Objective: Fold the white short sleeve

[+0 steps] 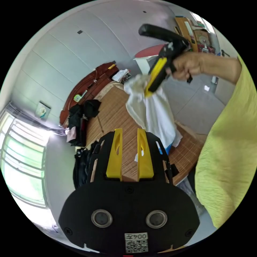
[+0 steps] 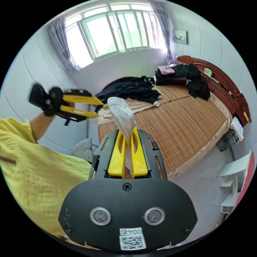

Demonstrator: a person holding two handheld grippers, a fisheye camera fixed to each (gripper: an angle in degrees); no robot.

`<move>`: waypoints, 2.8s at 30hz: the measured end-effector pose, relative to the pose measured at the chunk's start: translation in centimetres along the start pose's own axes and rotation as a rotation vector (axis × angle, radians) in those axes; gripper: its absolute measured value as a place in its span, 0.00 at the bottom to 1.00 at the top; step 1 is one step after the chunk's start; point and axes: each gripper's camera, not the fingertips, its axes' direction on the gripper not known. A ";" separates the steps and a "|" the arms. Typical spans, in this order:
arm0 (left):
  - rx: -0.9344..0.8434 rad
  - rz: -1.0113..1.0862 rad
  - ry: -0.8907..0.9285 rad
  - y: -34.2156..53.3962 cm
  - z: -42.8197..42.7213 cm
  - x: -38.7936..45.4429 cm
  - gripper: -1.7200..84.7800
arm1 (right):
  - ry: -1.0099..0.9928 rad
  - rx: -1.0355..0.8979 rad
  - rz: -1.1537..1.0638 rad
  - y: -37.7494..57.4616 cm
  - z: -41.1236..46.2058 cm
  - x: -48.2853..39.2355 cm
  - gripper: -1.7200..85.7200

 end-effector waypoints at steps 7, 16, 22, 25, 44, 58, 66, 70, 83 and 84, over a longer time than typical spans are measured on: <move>-0.128 -0.056 0.011 7.9 3.6 8.0 0.10 | -0.308 0.366 0.031 1.1 -9.8 6.7 0.06; -0.056 -0.347 0.230 7.9 4.1 9.0 0.08 | -0.366 0.348 0.445 -2.7 -8.4 10.9 0.06; -0.021 -0.330 0.169 3.5 2.4 8.0 0.14 | -0.446 0.201 0.692 0.1 1.3 9.4 0.06; 0.002 -0.302 0.109 0.2 1.1 7.8 0.17 | -0.596 0.203 0.838 2.8 5.7 8.3 0.06; 0.271 -0.572 0.323 3.5 -9.4 -4.5 0.03 | -0.523 0.144 0.391 4.9 4.0 -0.3 0.13; 0.659 -0.102 0.676 4.4 -33.6 -28.2 0.03 | -0.250 0.081 0.055 4.3 7.9 0.2 0.18; 0.773 -0.051 0.775 2.6 -40.9 -32.0 0.03 | -0.400 0.037 -0.062 3.3 15.5 -2.0 0.24; 0.851 -0.083 0.800 2.4 -43.2 -34.0 0.03 | -0.701 0.070 0.030 3.8 19.0 1.7 0.28; 0.735 -0.352 0.653 1.4 -38.7 -40.0 0.03 | -0.735 0.528 0.217 11.1 9.7 11.3 0.05; 0.723 -0.411 0.646 1.8 -37.3 -40.7 0.04 | -0.688 0.553 0.228 11.2 8.2 12.0 0.05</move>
